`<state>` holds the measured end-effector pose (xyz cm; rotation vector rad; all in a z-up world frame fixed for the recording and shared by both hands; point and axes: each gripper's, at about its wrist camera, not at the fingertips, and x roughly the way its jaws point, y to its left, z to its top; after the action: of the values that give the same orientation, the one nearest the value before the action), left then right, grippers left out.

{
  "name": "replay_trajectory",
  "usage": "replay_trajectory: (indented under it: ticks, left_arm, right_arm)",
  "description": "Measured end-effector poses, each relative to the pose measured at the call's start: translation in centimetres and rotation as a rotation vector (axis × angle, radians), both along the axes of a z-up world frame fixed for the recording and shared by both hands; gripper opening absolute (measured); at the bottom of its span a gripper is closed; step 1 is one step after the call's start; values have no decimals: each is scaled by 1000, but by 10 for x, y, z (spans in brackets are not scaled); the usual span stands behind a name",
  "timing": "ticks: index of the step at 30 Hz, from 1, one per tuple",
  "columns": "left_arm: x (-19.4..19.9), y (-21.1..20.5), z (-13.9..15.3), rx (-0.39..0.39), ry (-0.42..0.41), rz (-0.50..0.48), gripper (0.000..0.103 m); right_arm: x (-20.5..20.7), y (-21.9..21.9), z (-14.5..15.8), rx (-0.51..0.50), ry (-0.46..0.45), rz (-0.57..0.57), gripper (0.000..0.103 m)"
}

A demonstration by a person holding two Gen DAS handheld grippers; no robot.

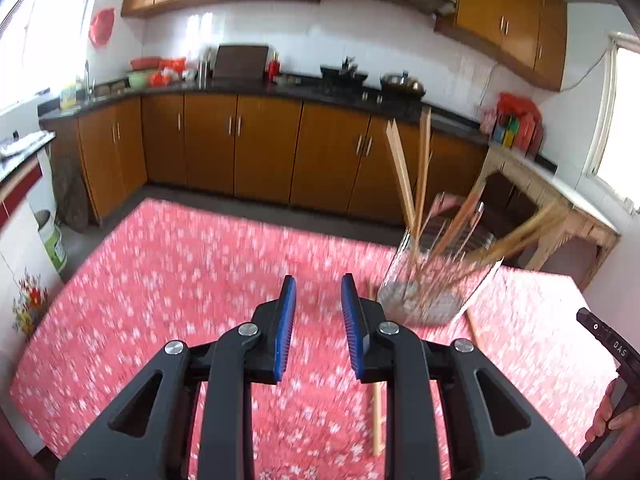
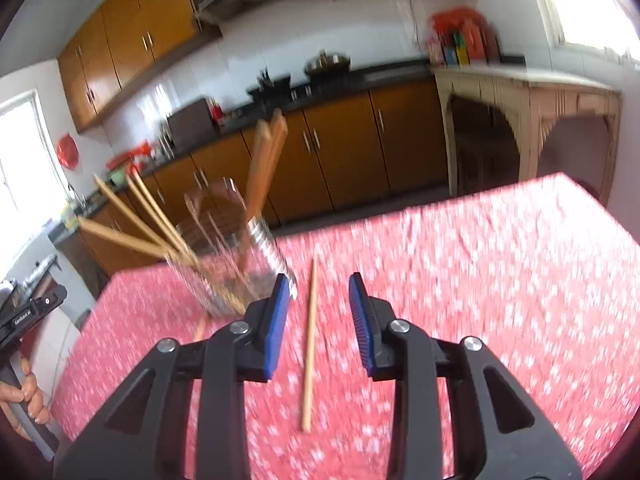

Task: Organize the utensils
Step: 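Move both open tools back over the last loose chopsticks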

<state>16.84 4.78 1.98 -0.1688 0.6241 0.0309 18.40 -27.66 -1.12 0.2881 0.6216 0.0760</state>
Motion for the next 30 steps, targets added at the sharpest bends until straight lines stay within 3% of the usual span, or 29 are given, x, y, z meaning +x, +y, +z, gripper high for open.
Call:
replay_trajectory:
  ticks: [5, 10, 13, 19, 20, 22, 25, 30]
  left_arm:
    - [2, -10, -52, 19, 103, -39, 24]
    - [1, -27, -87, 5, 167, -122, 24]
    - [1, -38, -95, 15, 173, -159, 33]
    - [6, -53, -102, 30, 185, -202, 37]
    - [7, -54, -103, 29, 189, -203, 38]
    - [7, -56, -106, 21, 199, -207, 39]
    - [9, -60, -108, 15, 211, -218, 39]
    - [9, -66, -113, 26, 223, -239, 39]
  right_arm:
    - [0, 21, -61, -31, 150, 68, 31]
    - [4, 48, -96, -66, 230, 138, 31]
    - [8, 61, -101, -100, 245, 152, 31]
    - [18, 71, -111, -143, 261, 142, 30]
    - [18, 72, -111, -148, 260, 141, 28]
    - [19, 72, -111, -167, 256, 133, 11]
    - [21, 69, -113, -158, 254, 116, 8]
    - [29, 40, -115, -120, 268, -35, 8]
